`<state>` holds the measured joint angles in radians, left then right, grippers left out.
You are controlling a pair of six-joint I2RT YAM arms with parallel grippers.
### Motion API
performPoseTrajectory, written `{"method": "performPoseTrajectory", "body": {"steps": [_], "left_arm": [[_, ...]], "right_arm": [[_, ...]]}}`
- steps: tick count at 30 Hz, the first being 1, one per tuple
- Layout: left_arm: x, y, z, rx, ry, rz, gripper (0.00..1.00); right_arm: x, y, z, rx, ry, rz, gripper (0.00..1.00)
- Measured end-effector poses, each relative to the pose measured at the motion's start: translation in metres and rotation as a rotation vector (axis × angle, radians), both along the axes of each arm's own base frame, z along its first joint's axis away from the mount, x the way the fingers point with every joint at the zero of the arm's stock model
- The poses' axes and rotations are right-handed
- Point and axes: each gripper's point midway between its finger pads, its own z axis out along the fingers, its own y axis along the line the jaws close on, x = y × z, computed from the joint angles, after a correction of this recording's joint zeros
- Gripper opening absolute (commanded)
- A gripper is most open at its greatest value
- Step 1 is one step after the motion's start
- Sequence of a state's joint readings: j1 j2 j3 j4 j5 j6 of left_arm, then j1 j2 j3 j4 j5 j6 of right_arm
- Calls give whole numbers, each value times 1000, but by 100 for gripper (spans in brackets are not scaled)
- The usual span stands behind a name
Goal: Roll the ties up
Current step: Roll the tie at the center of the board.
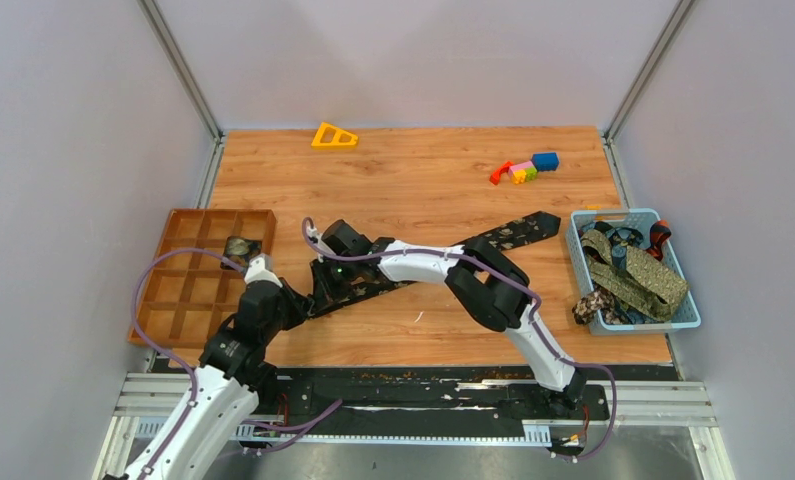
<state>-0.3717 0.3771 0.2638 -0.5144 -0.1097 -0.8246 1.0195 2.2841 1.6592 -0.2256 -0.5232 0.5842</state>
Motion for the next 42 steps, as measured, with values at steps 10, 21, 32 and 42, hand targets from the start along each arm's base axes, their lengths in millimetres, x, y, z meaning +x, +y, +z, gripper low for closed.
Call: {"method": "performPoseTrajectory", "body": {"steps": [10, 21, 32, 42], "left_arm": [[5, -3, -16, 23, 64, -5, 0], [19, -13, -33, 40, 114, -37, 0], [28, -27, -37, -3, 100, -84, 53], [29, -33, -23, -49, 34, -102, 50]], "right_arm": [[6, -11, -12, -23, 10, -22, 0], [32, -70, 22, -113, -104, -135, 1], [35, -83, 30, -138, -146, -139, 20], [39, -70, 25, -131, -129, -111, 32]]}}
